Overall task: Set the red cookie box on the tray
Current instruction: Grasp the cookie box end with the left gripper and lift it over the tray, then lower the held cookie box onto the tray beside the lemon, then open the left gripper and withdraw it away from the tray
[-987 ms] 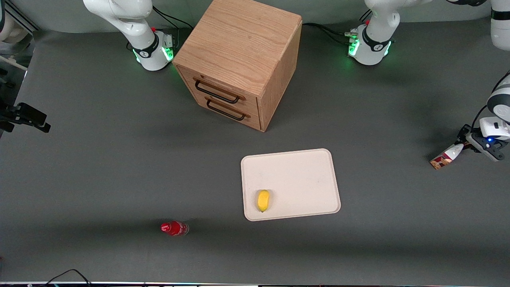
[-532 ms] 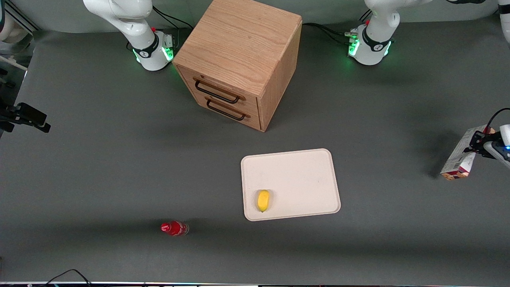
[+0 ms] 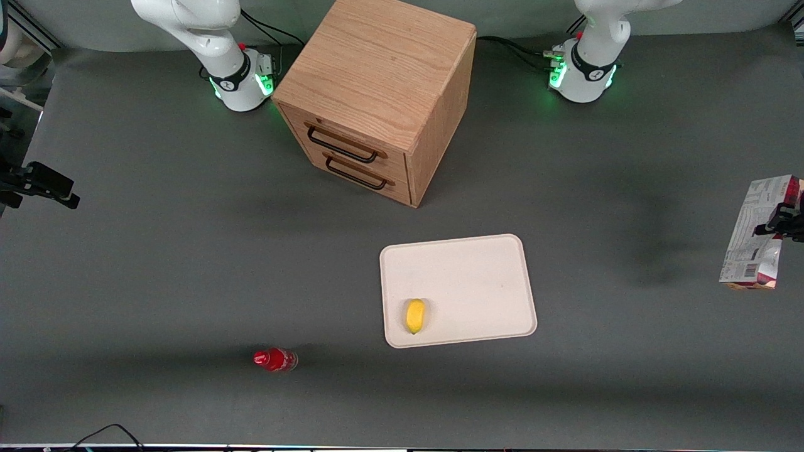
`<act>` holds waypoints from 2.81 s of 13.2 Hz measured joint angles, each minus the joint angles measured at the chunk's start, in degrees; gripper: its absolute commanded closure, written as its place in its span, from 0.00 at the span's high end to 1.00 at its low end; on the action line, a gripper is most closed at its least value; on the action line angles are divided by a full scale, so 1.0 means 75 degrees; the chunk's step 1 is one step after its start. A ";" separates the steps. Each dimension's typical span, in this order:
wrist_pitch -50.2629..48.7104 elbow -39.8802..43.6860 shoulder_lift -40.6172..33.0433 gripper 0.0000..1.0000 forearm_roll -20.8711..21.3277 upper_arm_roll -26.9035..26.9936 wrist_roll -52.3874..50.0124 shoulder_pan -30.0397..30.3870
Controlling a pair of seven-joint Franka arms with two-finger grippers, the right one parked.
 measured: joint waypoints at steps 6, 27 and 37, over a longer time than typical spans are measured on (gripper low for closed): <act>-0.0965 0.0002 -0.1160 0.00 0.0804 -0.2663 -0.5312 -0.0057; 0.4899 -0.0945 0.2328 1.00 0.3286 -0.5914 -1.1072 -0.0282; 0.2255 -0.0390 0.1009 1.00 0.2642 -0.5757 -1.0908 -0.0089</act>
